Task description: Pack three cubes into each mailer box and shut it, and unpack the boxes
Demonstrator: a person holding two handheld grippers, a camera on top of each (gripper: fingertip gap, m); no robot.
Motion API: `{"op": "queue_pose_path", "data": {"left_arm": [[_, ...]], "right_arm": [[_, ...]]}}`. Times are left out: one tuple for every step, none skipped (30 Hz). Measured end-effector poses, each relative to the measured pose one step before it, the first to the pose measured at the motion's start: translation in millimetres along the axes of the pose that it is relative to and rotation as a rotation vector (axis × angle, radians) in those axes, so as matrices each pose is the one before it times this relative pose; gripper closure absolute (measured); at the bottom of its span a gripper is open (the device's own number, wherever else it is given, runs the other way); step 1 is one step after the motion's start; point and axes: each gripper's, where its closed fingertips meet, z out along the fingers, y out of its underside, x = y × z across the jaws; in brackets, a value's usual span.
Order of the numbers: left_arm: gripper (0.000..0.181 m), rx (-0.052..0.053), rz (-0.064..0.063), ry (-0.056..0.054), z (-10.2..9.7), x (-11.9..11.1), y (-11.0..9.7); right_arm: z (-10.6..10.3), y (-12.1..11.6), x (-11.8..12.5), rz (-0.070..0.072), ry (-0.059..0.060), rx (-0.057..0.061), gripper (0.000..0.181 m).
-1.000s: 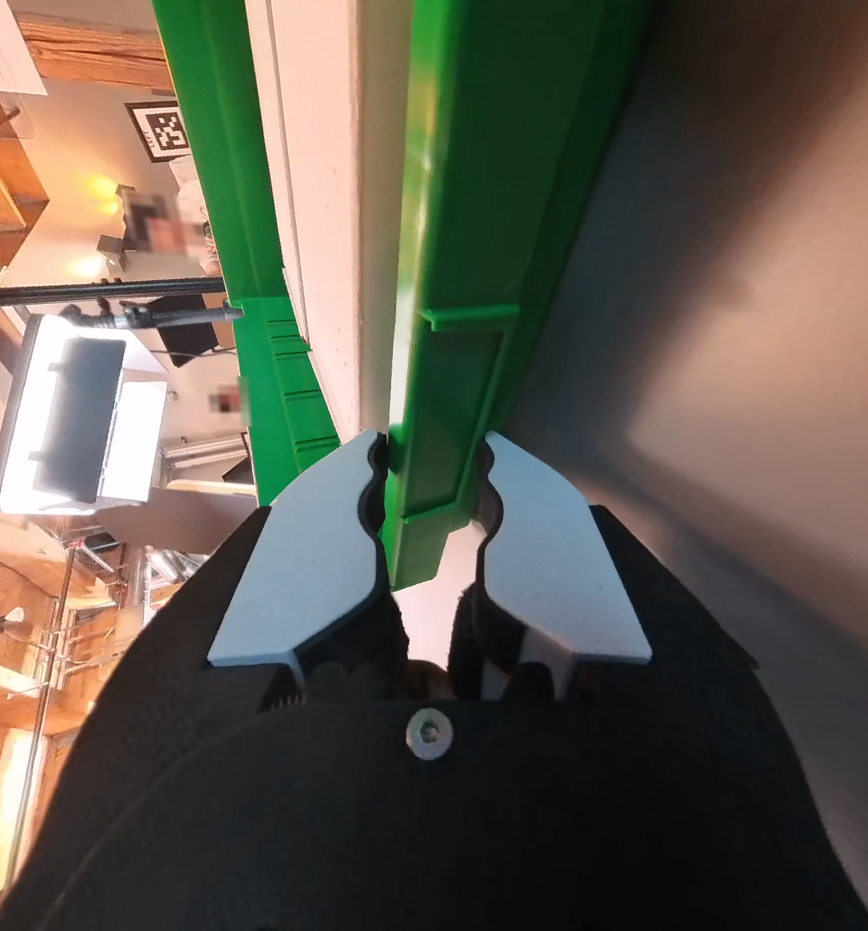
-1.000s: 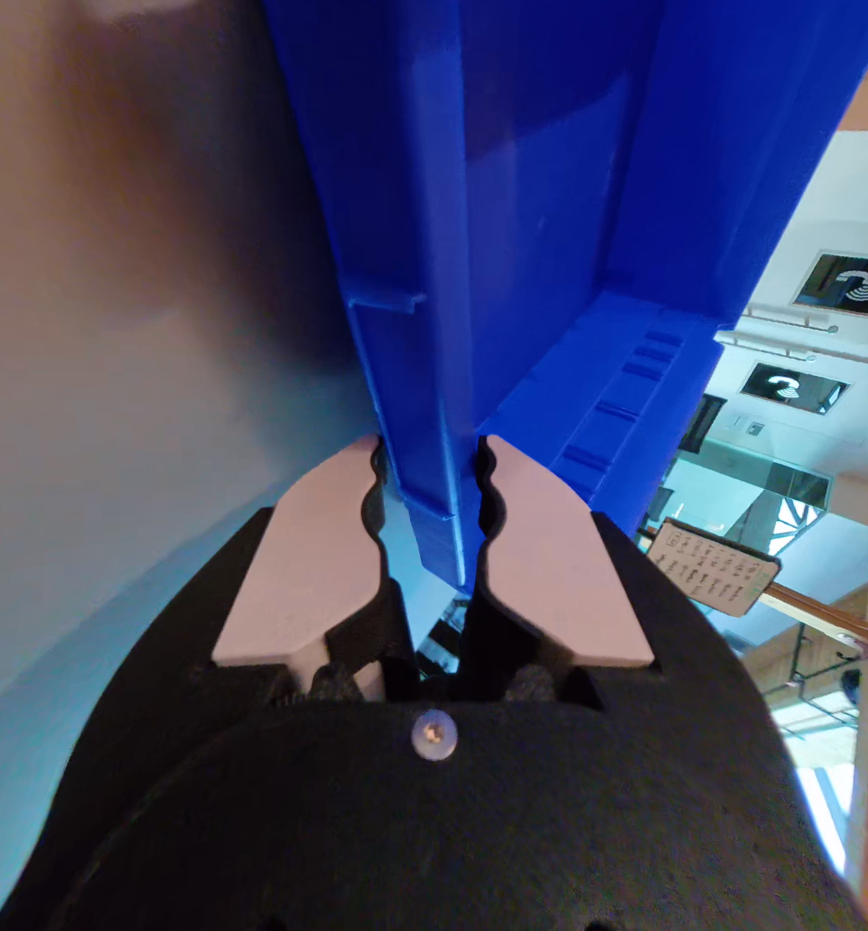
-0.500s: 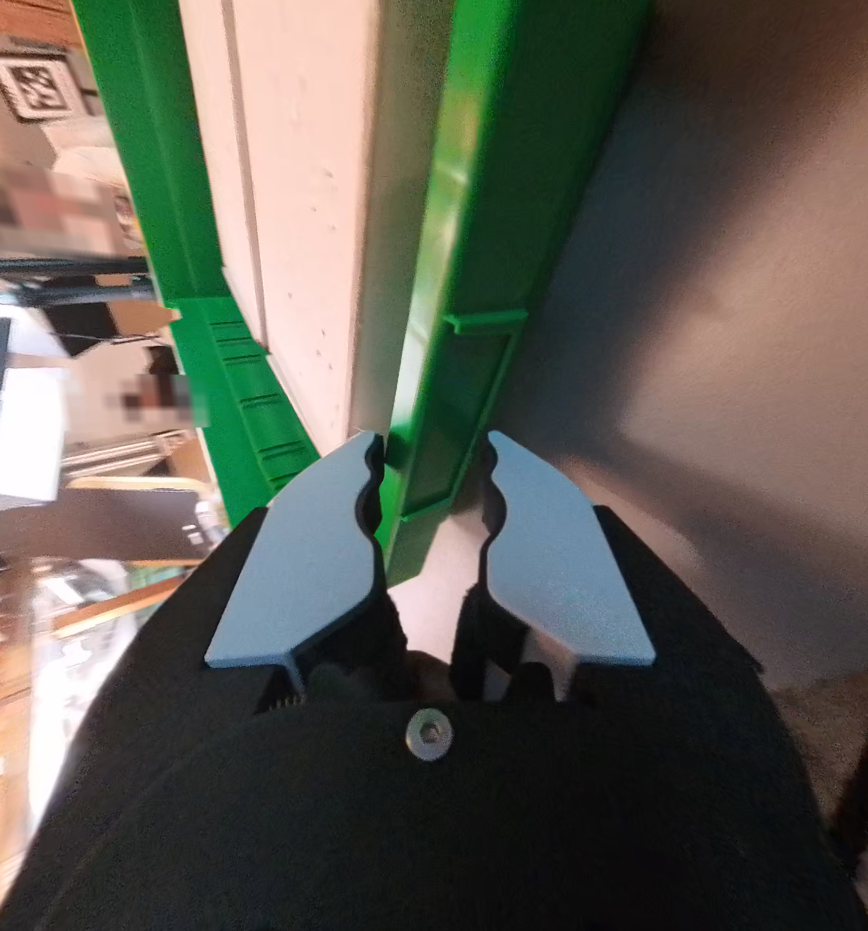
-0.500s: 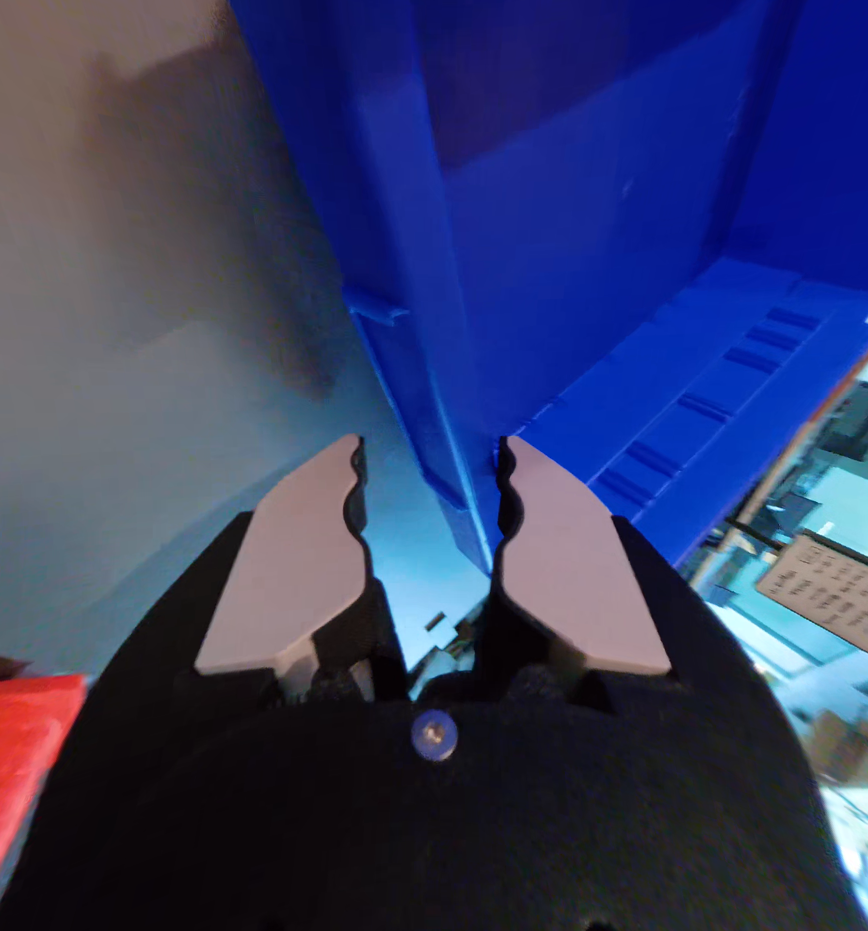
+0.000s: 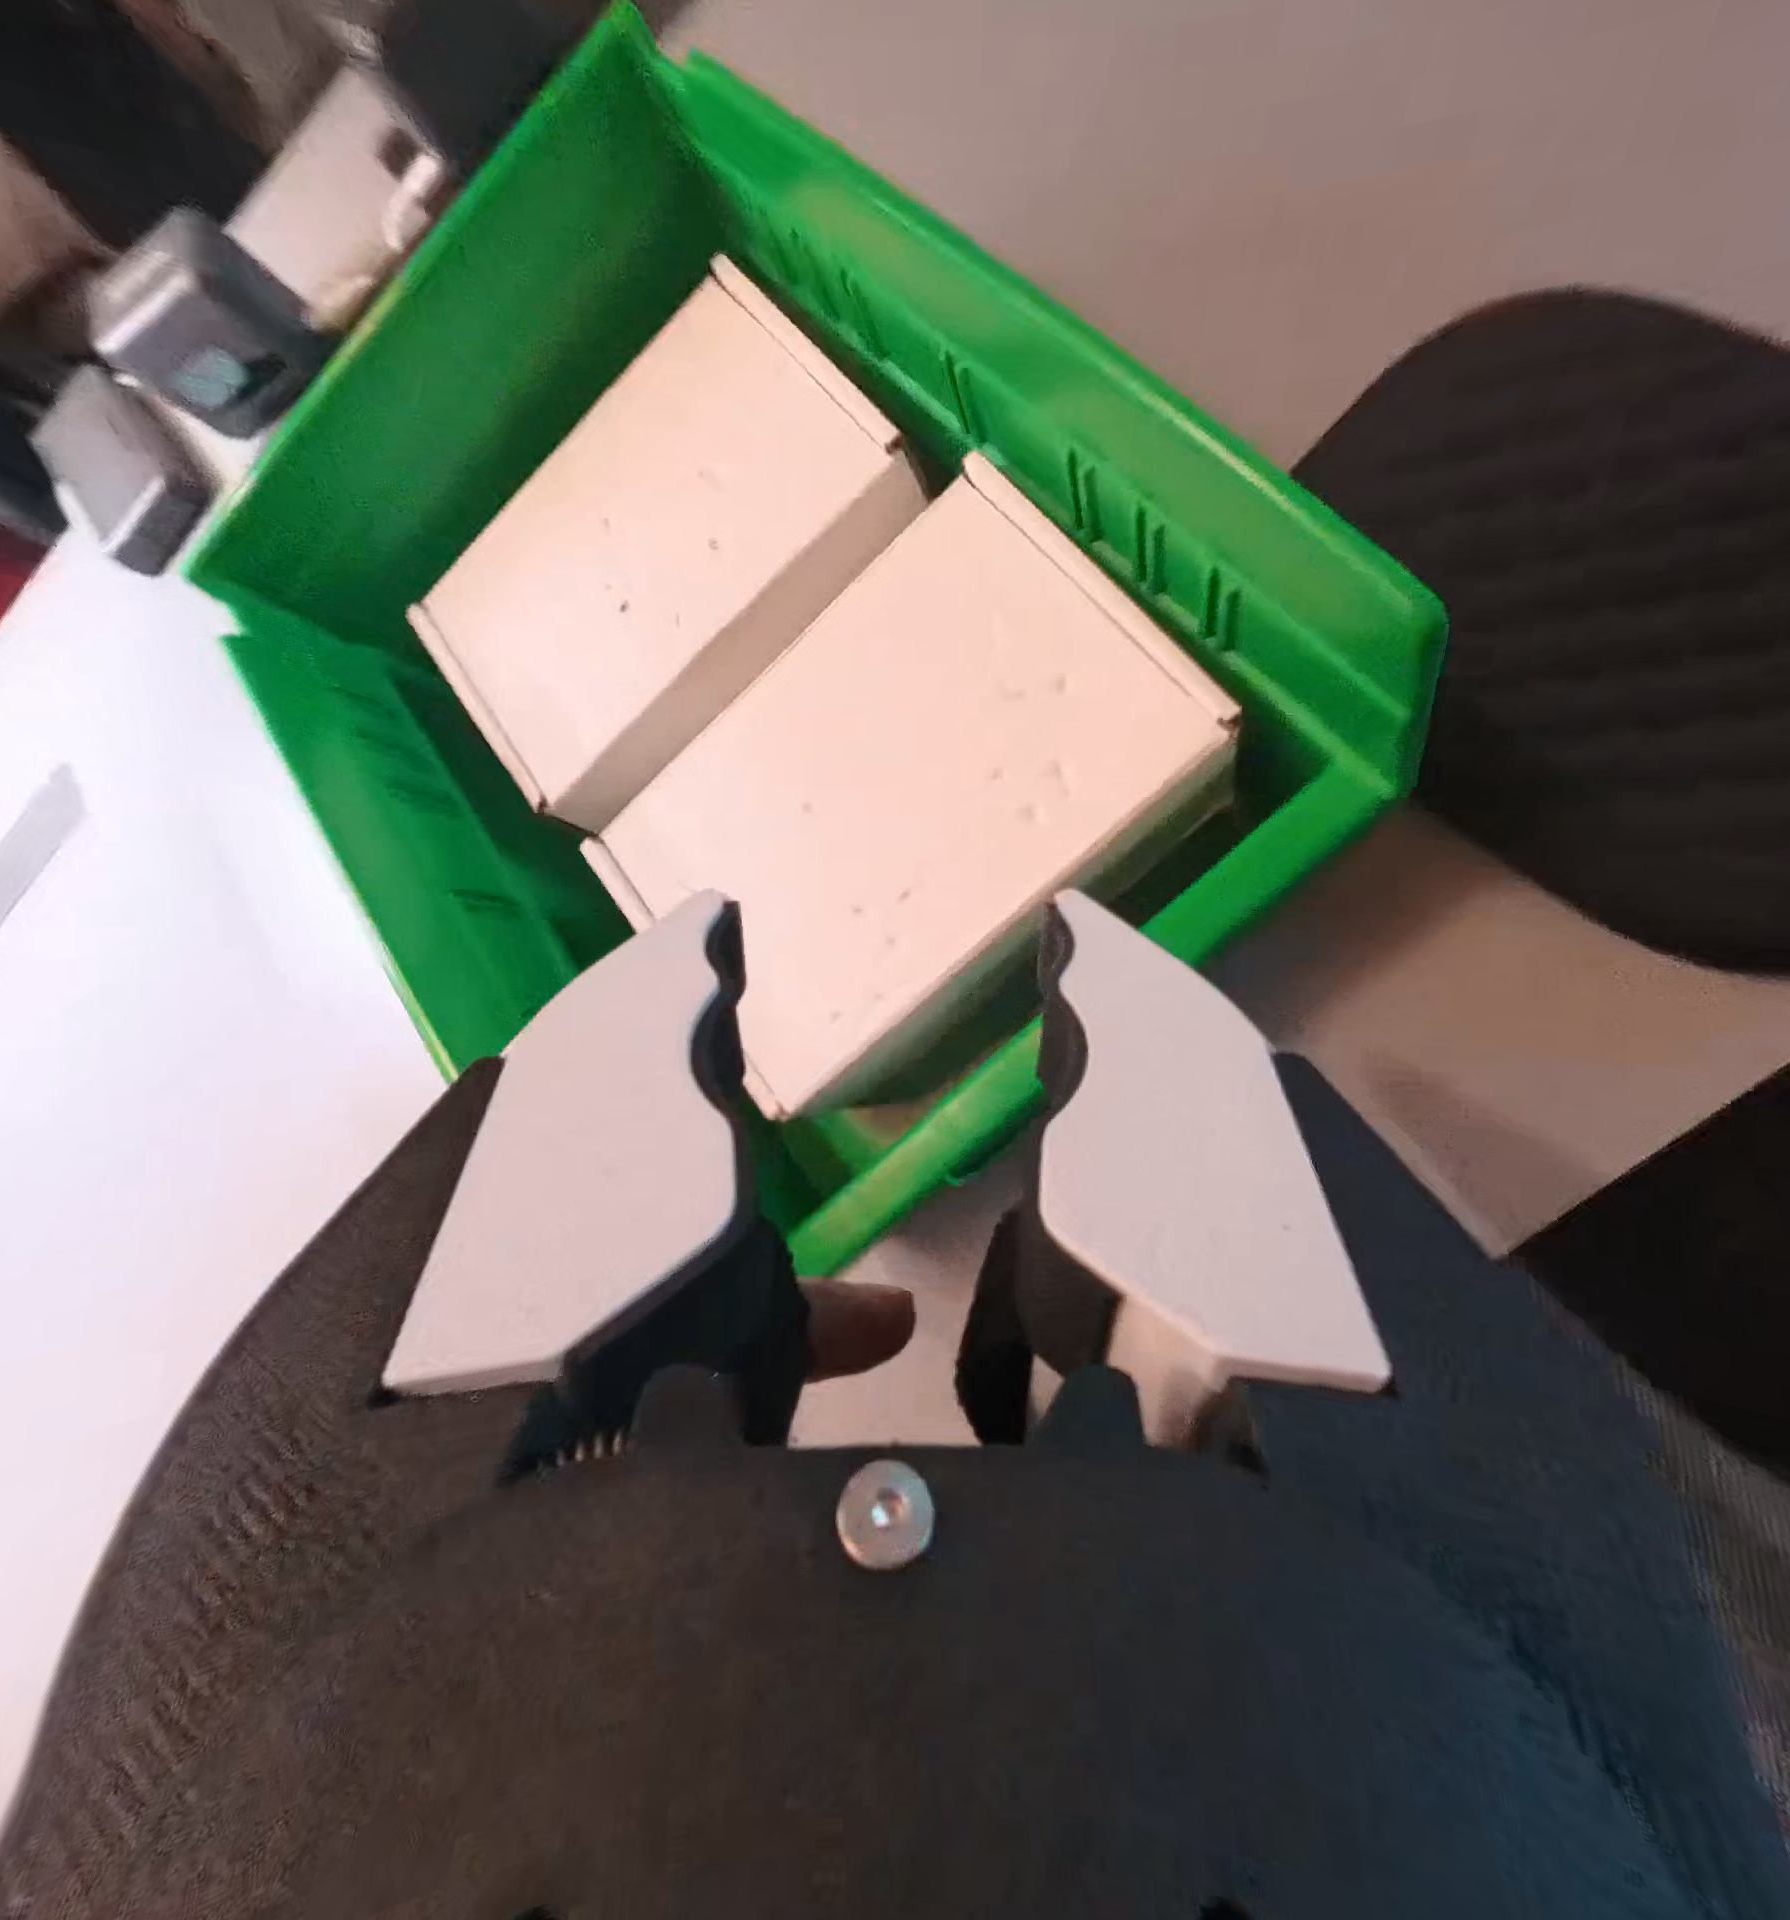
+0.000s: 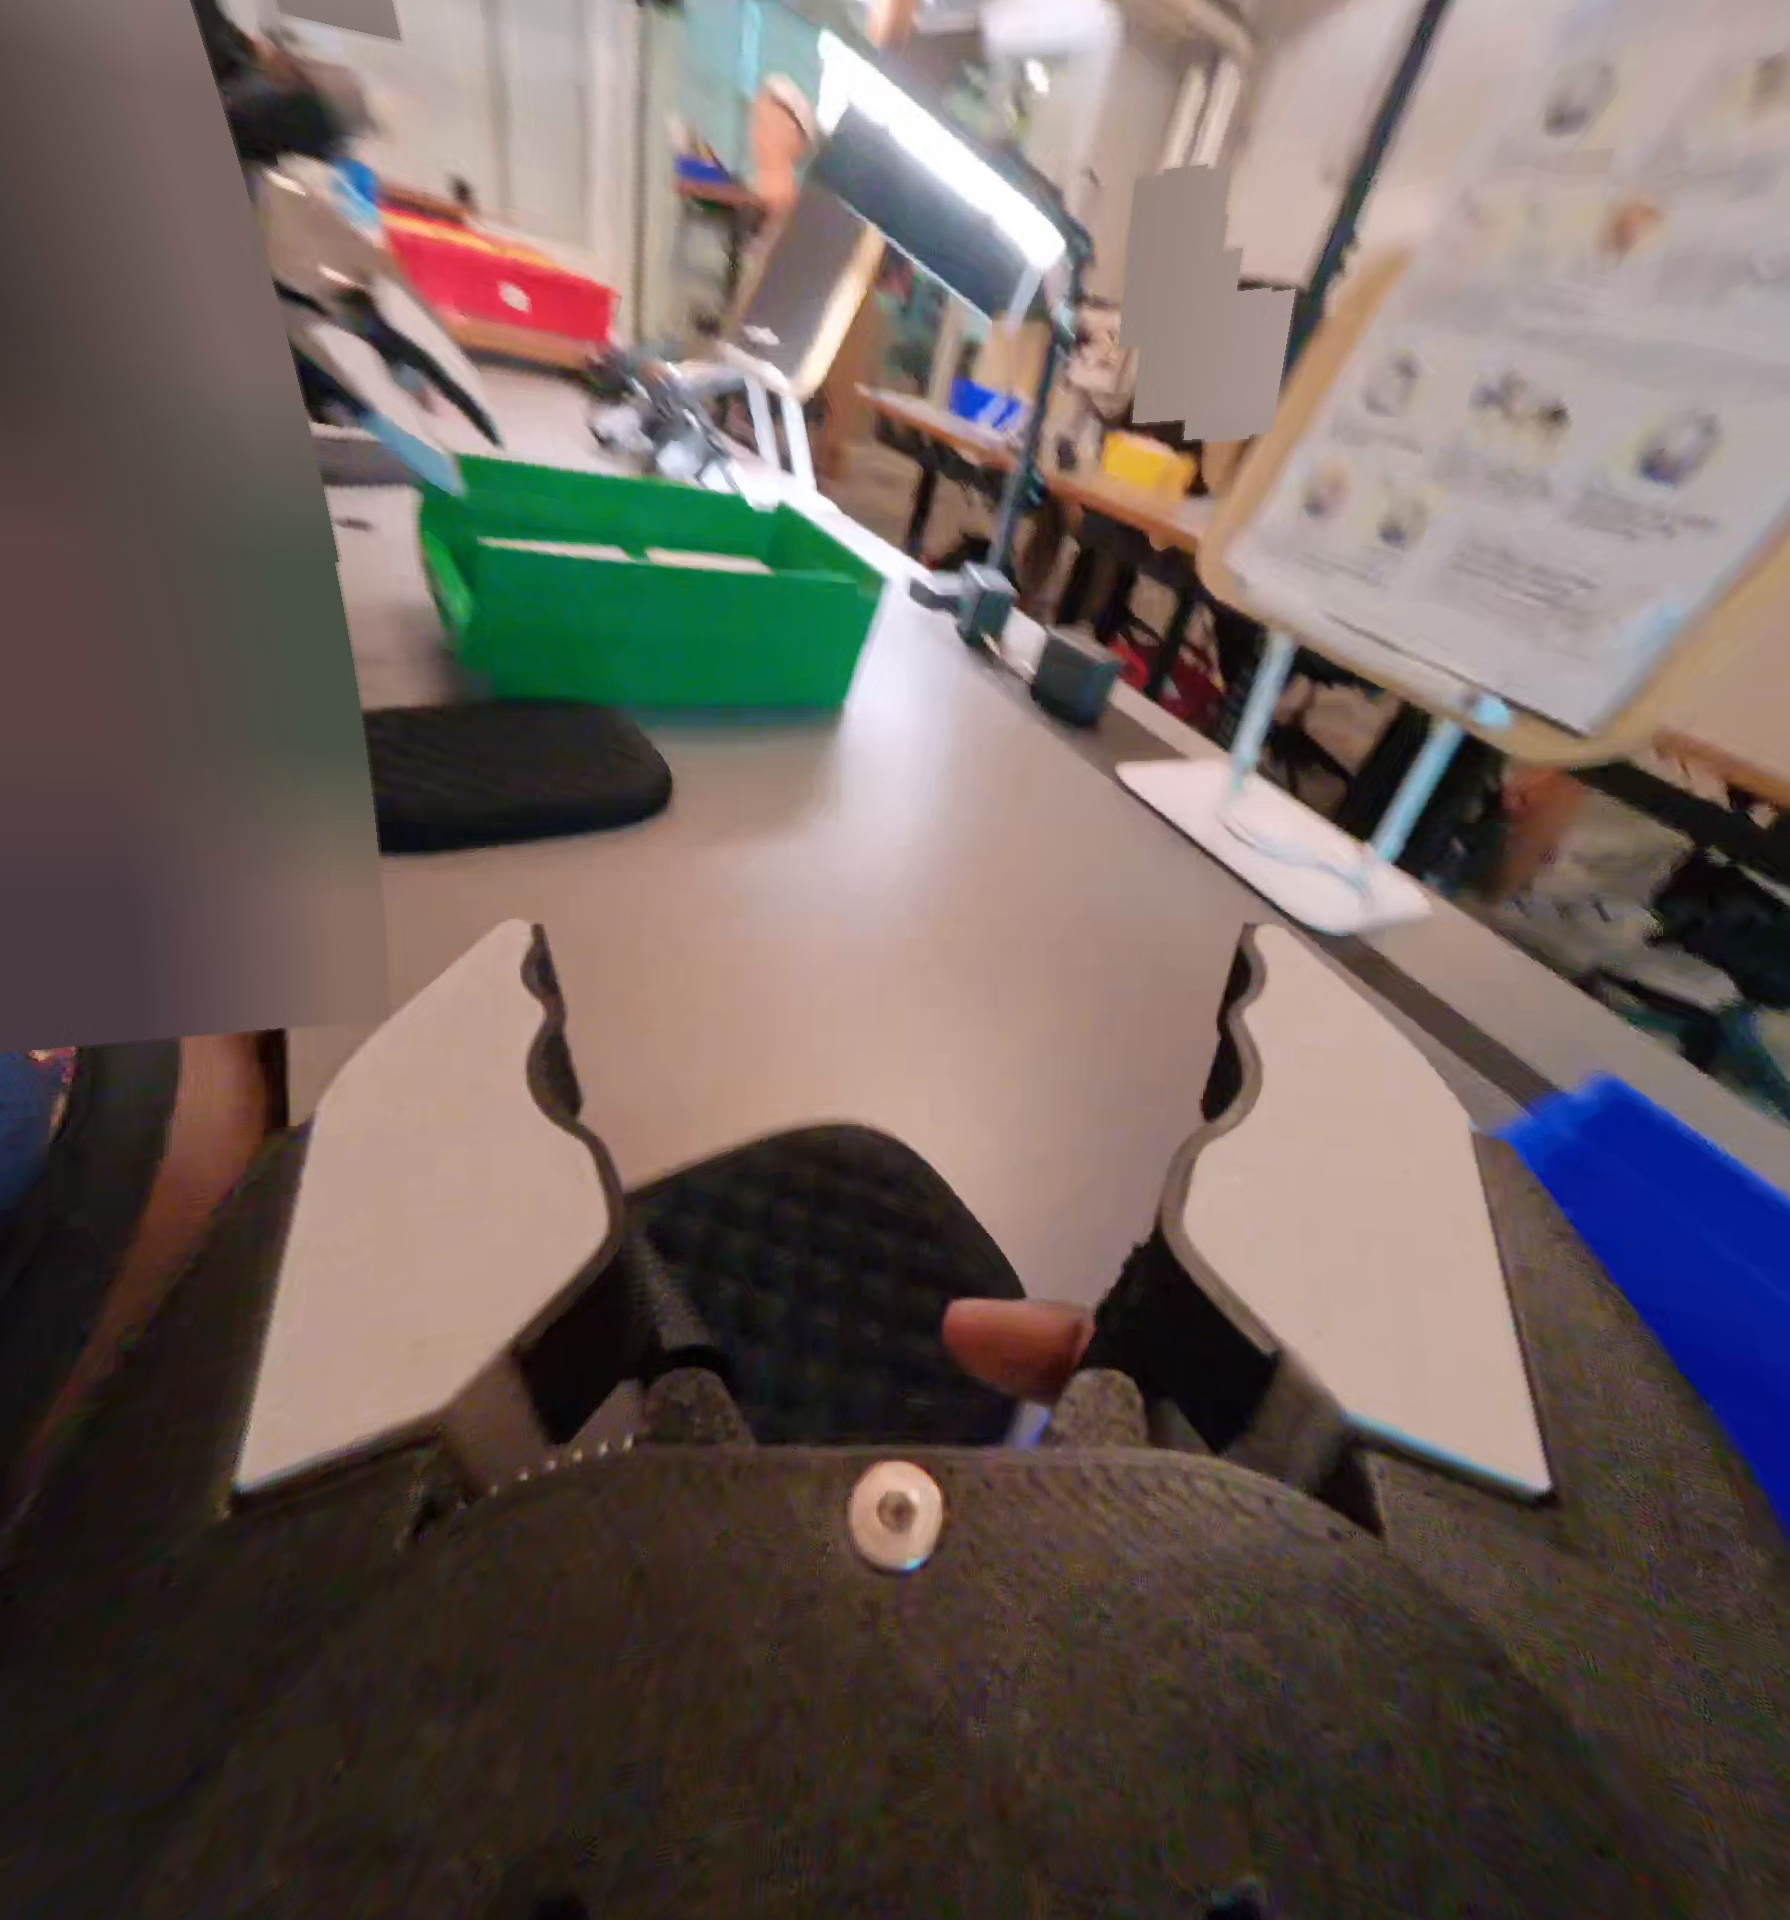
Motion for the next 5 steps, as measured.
{"op": "queue_pose_path", "data": {"left_arm": [[0.125,-0.0259,0.0241,0.0251,4.35,-5.97,-6.15],[0.122,-0.0128,0.0233,0.0364,4.82,-5.18,-8.22],[0.116,-0.018,0.0273,0.0535,5.85,-3.8,-7.26],[0.104,-0.0294,0.0319,0.0355,6.8,-6.97,-5.89],[0.094,-0.0427,0.0223,0.0109,7.48,-10.05,-3.69]], "right_arm": [[11.99,-1.22,-11.93,-0.008,-0.0455,0.0205,0.059],[12.77,1.53,-12.66,0.0007,-0.0565,0.0057,0.058],[13.48,2.27,-11.55,0.003,-0.0565,0.0035,0.057],[13.77,1.29,-10.03,-0.0013,-0.0525,0.0152,0.057],[13.77,1.44,-7.88,0.0004,-0.0452,0.0184,0.057]]}}
